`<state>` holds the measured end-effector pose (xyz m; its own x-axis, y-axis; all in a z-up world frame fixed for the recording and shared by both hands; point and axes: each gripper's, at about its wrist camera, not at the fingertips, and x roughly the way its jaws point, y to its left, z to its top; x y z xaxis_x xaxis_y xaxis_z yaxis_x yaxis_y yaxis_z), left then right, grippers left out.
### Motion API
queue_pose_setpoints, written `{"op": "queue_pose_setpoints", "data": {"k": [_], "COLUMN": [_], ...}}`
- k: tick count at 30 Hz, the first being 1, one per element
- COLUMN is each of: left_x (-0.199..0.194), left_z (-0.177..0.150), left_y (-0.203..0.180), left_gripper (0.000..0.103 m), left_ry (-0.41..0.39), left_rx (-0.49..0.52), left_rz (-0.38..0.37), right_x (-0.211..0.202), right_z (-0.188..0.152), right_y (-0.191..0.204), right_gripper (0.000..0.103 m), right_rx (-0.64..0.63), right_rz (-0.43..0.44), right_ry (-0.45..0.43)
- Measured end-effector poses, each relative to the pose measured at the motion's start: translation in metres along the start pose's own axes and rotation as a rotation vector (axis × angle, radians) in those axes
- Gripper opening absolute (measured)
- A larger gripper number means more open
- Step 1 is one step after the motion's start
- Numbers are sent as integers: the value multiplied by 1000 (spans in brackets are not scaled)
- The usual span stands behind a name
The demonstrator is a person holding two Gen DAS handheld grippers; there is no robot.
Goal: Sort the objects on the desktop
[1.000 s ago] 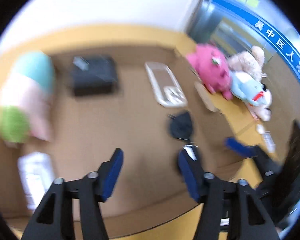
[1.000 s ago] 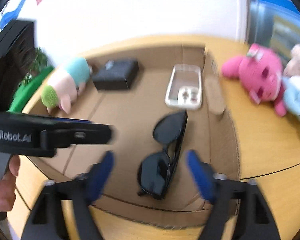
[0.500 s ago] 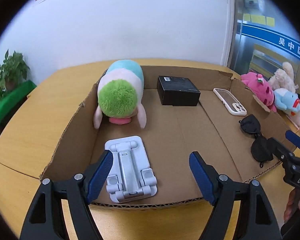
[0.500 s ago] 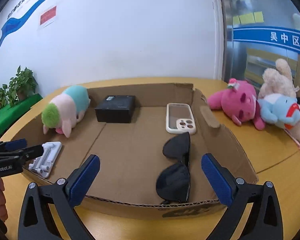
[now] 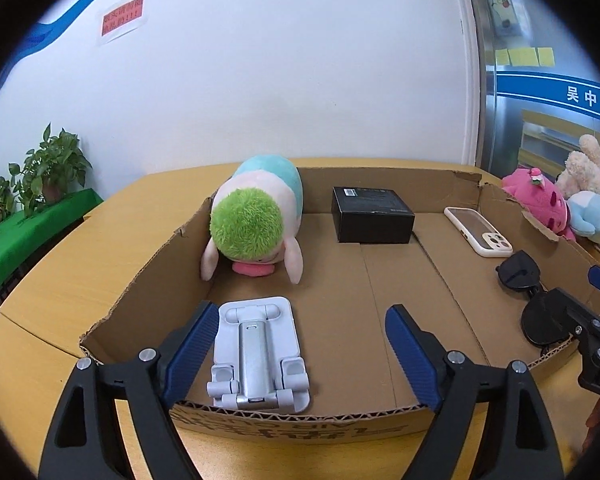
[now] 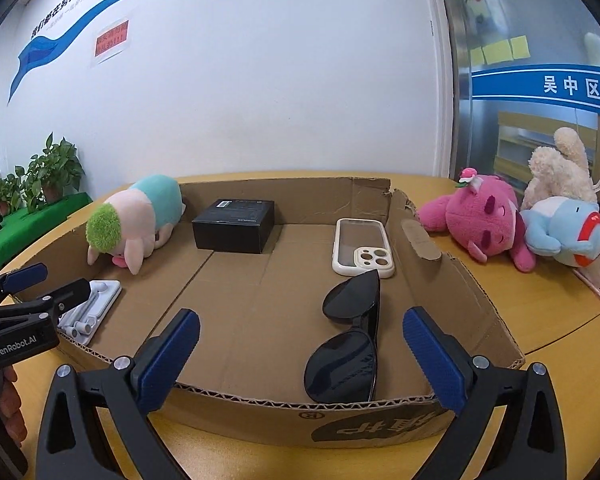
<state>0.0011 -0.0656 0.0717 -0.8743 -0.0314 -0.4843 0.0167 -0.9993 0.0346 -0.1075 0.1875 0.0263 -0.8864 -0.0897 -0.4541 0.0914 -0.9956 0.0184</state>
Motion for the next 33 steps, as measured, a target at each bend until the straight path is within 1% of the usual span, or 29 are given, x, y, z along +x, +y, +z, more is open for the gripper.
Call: {"op": "queue_pose_setpoints", "data": {"k": [2,3,11,14,33], "left_x": [-3,-3,-2,0,2], "left_z": [-4,-4,-2,-2,0], "left_y": [0,0,1,0,2], "left_gripper": [86,86,88,92,94], "left_ry": [-36,-42,-36,-34,-33], "left_rx": [-5,-5,0,9,10], "left_rz": [7,8,7,-7,-8], "right_x": [0,0,-1,-2,0], "right_z": [0,0,0,0,0], "right_y": [0,0,-1,-1,-3], "right_gripper": [103,103,103,103,103], "right_rx": [0,0,1,0,-1], "right_rz": [0,-1,-2,-2,0], "right_ry": [0,0,3,3,4]}}
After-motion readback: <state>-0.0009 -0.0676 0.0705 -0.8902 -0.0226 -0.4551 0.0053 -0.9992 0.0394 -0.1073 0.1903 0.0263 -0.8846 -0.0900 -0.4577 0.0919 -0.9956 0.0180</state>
